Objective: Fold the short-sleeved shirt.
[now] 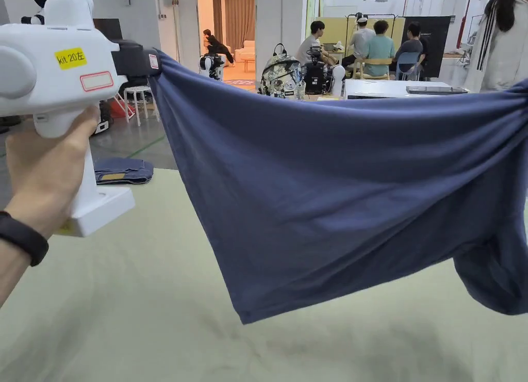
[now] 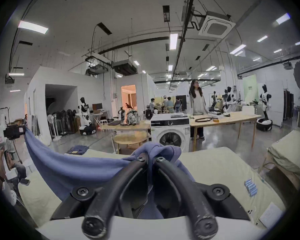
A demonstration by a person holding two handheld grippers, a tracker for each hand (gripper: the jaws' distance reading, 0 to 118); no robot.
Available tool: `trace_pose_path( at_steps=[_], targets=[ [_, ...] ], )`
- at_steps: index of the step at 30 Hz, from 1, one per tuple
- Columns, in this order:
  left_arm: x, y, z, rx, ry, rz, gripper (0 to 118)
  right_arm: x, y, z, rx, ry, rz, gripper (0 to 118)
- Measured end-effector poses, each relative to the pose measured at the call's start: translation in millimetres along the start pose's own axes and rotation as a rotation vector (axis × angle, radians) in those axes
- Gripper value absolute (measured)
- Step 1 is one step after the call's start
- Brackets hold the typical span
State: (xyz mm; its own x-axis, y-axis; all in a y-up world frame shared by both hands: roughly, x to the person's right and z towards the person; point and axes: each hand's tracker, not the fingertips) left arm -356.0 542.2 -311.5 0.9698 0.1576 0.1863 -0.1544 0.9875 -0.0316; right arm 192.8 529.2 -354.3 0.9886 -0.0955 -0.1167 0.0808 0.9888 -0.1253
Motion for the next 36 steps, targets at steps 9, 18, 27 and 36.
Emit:
trace_pose_path(
  at_steps=[9, 18, 27, 36],
  targets=[
    [-2.5, -20.8, -48.3, -0.062, 0.028, -0.022, 0, 5.6, 14.5, -75.2, -0.057, -0.012, 0.003, 3],
    [-30.0, -91.3, -70.6, -0.189, 0.017, 0.006, 0, 6.9, -59.0, -79.3, -0.17, -0.024, 0.021, 3],
    [-38.6, -174.8, 20.5, -0.274, -0.025, 0.163, 0, 33.5, -162.4, 0.6, -0.251, -0.01, -0.046, 3],
    [1.4, -278.3, 167.3, -0.374, 0.014, 0.221, 0, 49.1, -305.0, 146.3, -0.385, -0.007, -0.096, 3]
  ],
)
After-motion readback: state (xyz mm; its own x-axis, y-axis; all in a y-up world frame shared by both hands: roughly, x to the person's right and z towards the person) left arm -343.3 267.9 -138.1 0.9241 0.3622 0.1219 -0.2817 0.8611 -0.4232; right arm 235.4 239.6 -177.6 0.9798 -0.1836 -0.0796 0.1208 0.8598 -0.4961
